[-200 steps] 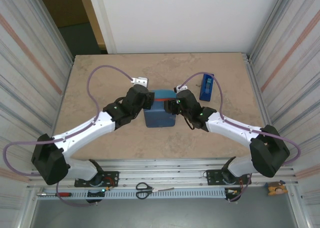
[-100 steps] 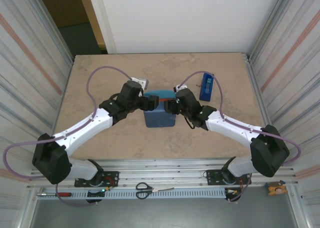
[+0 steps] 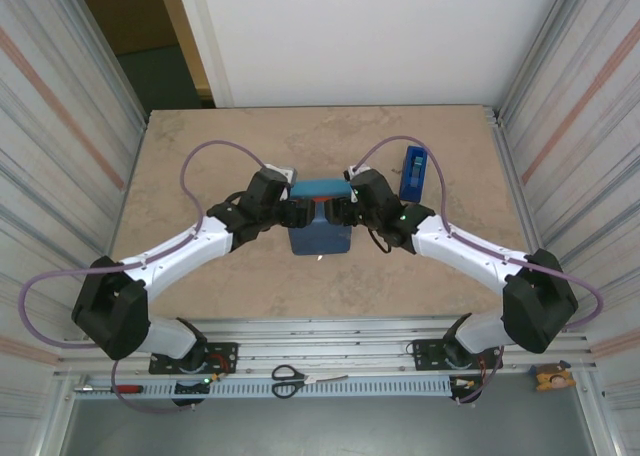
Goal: Wrap the gift box in paper
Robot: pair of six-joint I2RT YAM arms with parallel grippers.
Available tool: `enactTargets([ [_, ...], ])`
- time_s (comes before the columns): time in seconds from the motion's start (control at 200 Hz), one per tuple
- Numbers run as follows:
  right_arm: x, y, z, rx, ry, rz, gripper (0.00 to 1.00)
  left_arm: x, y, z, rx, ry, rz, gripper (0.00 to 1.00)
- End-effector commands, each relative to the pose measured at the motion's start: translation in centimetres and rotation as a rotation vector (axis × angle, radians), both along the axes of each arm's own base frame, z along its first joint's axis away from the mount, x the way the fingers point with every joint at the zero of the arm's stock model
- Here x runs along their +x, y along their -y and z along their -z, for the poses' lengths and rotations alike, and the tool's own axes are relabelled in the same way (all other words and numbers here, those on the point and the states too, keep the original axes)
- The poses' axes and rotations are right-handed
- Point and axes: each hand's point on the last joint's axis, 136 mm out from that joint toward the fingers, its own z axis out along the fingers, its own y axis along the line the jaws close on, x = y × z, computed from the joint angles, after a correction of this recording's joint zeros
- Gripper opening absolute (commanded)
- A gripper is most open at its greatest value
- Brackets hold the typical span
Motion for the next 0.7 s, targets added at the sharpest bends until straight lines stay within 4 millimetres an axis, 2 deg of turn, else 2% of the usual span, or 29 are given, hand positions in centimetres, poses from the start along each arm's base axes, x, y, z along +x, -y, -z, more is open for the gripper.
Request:
enactTargets([
  [0.0,0.2,0.4,-4.6,0.075,0.054,-0.051,0.72,-1.0,-1.7,2.7,0.071,-0.064,-0.025,0.83],
  [0.055,0.4,1.3,-6.2,0.143,0.070,-0.062,0.72,-1.1,-1.7,2.7,0.070,-0.064,-0.022,0.83],
  [0.105,0.8,2.7,-6.9,0.190,0.060,-0.048,0.70,-1.2,-1.6,2.7,0.067,-0.066,-0.018,0.83],
  [0.2,1.5,5.4,-6.2,0.275,0.013,-0.018,0.64,-1.1,-1.4,2.6,0.060,-0.066,-0.015,0.83],
  [0.336,2.1,8.3,-3.8,0.353,-0.064,0.034,0.53,-1.1,-1.3,2.5,0.053,-0.063,-0.013,0.83],
  [0.466,2.2,8.2,-2.0,0.385,-0.120,0.027,0.50,-1.2,-1.4,2.5,0.055,-0.064,-0.015,0.83],
  [0.691,1.9,5.6,0.5,0.410,-0.196,-0.058,0.47,-1.1,-1.4,2.5,0.058,-0.065,-0.014,0.83],
])
